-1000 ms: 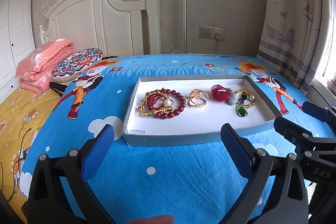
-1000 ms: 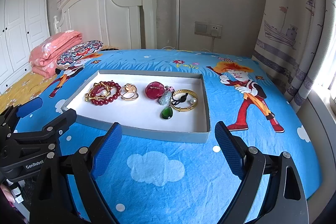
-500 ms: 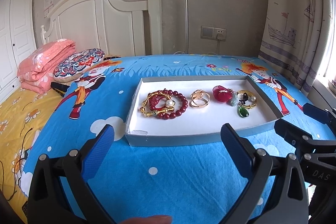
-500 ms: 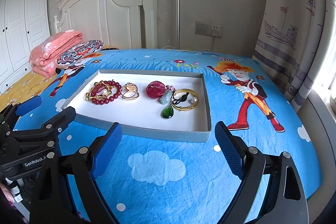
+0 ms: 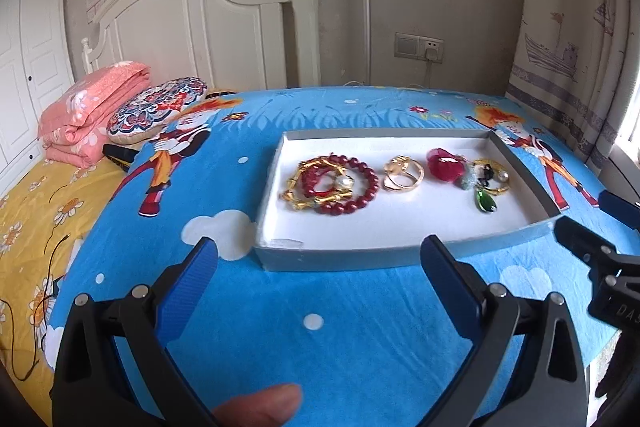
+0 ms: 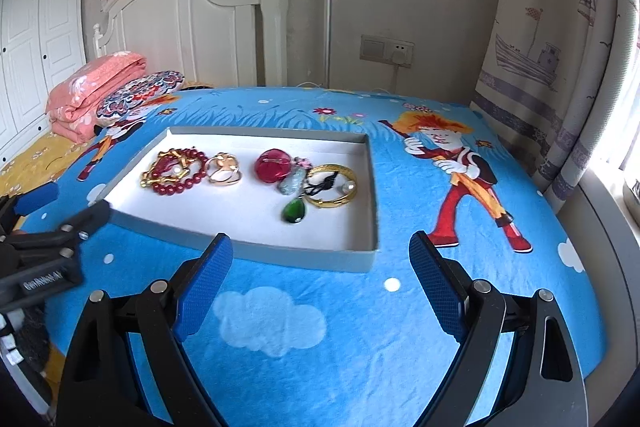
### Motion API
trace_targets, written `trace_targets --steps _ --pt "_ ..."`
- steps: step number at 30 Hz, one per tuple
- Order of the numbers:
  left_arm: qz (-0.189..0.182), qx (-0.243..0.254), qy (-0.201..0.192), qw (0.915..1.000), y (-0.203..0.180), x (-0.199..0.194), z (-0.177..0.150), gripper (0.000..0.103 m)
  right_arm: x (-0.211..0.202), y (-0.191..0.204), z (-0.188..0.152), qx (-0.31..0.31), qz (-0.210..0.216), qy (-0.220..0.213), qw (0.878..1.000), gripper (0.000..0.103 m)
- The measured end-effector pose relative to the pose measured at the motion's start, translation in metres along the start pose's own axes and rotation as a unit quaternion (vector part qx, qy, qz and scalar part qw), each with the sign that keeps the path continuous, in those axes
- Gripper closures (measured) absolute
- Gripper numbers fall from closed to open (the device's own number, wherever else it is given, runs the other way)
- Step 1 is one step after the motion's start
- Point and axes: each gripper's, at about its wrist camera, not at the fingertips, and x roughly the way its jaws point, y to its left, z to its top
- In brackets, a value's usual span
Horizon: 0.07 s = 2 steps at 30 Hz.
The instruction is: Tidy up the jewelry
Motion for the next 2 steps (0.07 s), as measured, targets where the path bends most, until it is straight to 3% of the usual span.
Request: trace_targets --steps 2 --pt "0.008 -0.018 0.001 0.9998 0.025 0.005 0.006 0.005 0.010 -0.032 0.005 0.027 -0.026 0.004 0.999 0.019"
